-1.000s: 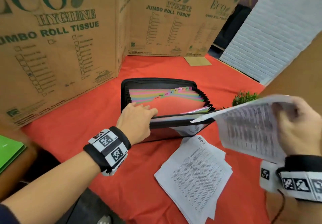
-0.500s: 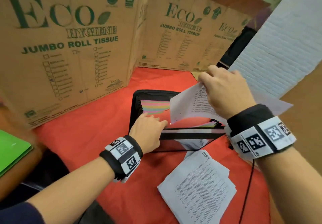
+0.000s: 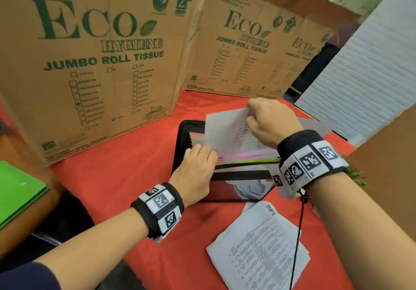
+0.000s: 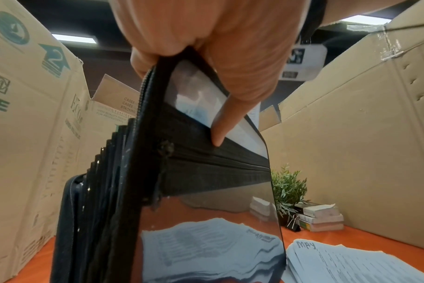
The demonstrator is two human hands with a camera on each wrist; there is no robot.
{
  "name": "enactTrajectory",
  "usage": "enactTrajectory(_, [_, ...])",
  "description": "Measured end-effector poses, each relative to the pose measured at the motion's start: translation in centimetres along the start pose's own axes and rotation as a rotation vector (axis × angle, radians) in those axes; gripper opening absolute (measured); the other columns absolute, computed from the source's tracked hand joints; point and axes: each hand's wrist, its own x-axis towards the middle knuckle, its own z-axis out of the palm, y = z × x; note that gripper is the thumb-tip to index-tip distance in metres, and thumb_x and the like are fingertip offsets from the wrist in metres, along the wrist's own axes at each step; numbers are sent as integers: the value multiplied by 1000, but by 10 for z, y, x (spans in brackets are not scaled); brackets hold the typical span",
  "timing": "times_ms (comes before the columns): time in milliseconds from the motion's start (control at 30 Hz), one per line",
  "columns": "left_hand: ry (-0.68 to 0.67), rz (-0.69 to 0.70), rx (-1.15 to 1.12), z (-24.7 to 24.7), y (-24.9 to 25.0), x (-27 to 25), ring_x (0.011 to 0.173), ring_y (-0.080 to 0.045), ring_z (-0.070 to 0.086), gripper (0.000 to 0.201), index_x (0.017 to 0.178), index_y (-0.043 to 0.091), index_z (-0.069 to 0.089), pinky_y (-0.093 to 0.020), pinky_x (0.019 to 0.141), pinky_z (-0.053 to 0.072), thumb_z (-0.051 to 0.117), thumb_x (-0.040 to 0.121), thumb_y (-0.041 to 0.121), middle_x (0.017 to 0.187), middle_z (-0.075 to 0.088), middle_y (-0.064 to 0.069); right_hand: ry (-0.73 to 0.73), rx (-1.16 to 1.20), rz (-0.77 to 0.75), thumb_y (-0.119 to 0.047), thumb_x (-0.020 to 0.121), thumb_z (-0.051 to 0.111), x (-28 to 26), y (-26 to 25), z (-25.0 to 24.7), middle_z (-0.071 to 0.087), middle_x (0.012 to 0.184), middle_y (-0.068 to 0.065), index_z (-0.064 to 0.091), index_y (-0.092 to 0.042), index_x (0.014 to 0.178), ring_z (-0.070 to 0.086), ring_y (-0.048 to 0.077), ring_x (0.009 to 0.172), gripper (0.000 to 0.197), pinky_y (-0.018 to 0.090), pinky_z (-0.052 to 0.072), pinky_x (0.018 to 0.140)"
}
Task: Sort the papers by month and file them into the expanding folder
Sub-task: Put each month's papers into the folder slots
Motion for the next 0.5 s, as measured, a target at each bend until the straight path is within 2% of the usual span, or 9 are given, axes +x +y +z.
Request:
enactTrajectory(133, [8, 76, 25, -2, -1, 0, 75, -26, 43, 39, 82, 14, 47, -33, 64, 28, 71, 54, 1, 83, 47, -5, -76, -37, -20, -20, 87, 42, 3, -5, 15, 50, 82, -1, 43, -17, 84, 44, 26, 74, 5, 36, 30, 68])
enactTrajectory(300, [11, 143, 61, -4, -1, -4, 73, -24, 40, 33, 79, 14, 47, -33, 63, 28, 66, 58, -2, 81, 45, -4, -18, 265, -27, -15, 82, 48, 17, -11, 25, 51, 68, -3, 44, -17, 76, 48, 29, 69, 8, 34, 33, 62])
enactTrajectory(400, [20, 146, 78, -6, -1, -5, 71, -24, 38, 33, 79, 15, 46, -33, 63, 25, 63, 57, -3, 81, 43, -4, -180, 237, 41, -14, 85, 48, 23, -6, 40, 62, 82, 5, 49, -18, 84, 56, 31, 80, 4, 35, 43, 68])
enactTrajectory(500, [16, 137, 64, -6, -1, -5, 72, -23, 36, 32, 78, 15, 45, -32, 63, 23, 61, 57, -3, 80, 42, -4, -335, 163, 115, -11, 86, 46, 19, 3, 60, 66, 103, 13, 60, -18, 105, 61, 34, 94, 25, 40, 51, 80])
